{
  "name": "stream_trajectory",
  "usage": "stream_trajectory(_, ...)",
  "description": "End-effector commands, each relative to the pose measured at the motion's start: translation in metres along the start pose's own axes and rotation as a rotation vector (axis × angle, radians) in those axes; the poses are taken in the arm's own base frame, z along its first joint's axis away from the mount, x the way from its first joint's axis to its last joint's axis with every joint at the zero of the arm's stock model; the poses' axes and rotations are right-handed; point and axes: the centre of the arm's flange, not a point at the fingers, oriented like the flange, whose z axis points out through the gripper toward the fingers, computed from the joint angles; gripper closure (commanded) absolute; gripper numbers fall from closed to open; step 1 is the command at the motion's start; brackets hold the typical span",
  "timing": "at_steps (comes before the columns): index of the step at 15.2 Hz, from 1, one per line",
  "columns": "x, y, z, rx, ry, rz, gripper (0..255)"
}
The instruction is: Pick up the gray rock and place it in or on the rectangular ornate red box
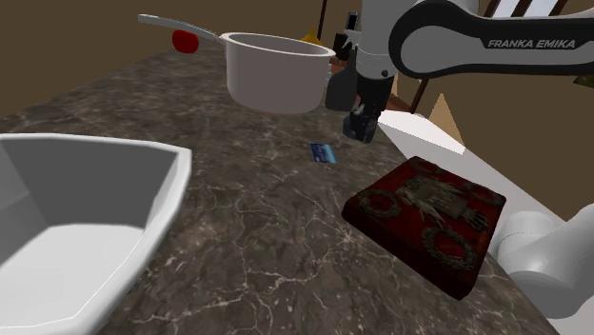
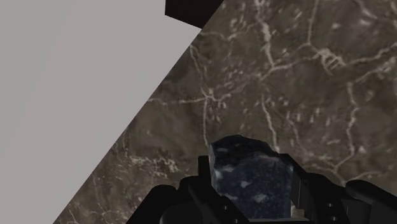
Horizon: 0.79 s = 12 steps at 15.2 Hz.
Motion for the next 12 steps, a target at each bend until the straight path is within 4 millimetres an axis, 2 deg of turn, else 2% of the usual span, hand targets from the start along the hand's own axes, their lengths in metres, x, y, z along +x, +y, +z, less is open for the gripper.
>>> stream_trajectory(1,0.000,-0.001,0.001,0.001,-0.001,-0.002,255)
stream_trajectory(3,0.000,-0.001,0.001,0.001,-0.001,-0.002,255)
stream_trajectory(12,0.001,0.016,-0.044,0.001,-0.001,-0.002,255)
